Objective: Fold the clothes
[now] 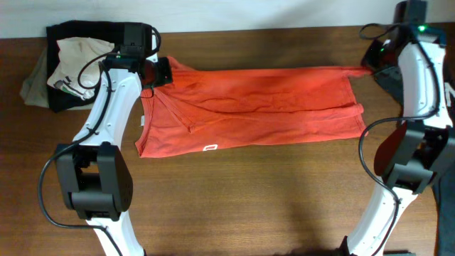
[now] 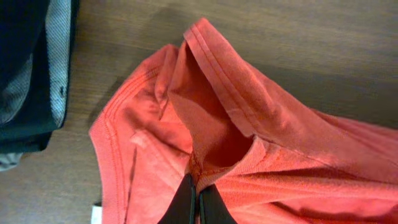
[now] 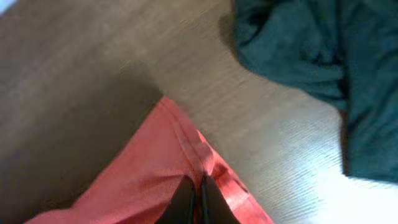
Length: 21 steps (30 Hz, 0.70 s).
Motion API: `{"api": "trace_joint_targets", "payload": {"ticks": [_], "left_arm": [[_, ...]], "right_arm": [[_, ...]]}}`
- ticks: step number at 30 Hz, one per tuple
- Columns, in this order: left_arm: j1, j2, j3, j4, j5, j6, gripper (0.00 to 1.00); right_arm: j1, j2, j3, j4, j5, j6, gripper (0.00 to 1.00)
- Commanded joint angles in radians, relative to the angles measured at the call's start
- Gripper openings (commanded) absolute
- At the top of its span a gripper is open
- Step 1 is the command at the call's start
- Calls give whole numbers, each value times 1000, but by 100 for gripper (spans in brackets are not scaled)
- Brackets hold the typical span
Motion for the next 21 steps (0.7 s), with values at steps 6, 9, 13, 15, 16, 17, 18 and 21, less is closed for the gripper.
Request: {"api": "trace_joint_targets", "payload": {"ticks": [6, 9, 13, 15, 16, 17, 18, 21], "left_arm": [[23, -115, 10, -140, -88, 5, 1], [25, -113, 10, -256, -84, 5, 1], [25, -85, 9, -394, -83, 0, 1], [25, -68, -4, -425, -68, 0, 1], [25, -55, -17, -440, -64, -8, 1], [25, -43, -36, -457, -65, -15, 1], [25, -39, -48, -461, -65, -15, 1], [26, -34, -107, -461, -80, -15, 1]], "right_arm": [[-38, -58, 85, -192, 44, -38, 4], [-37, -58, 85, -265, 36, -38, 4], [-36, -58, 80, -314, 33, -38, 4], [-36, -58, 71, -314, 33, -38, 4], [-36, -58, 59, -313, 33, -38, 4], [-36, -56, 34, -304, 33, -38, 4], [-36, -55, 16, -297, 34, -38, 4], [-36, -53, -74, -247, 33, -38, 4]]}}
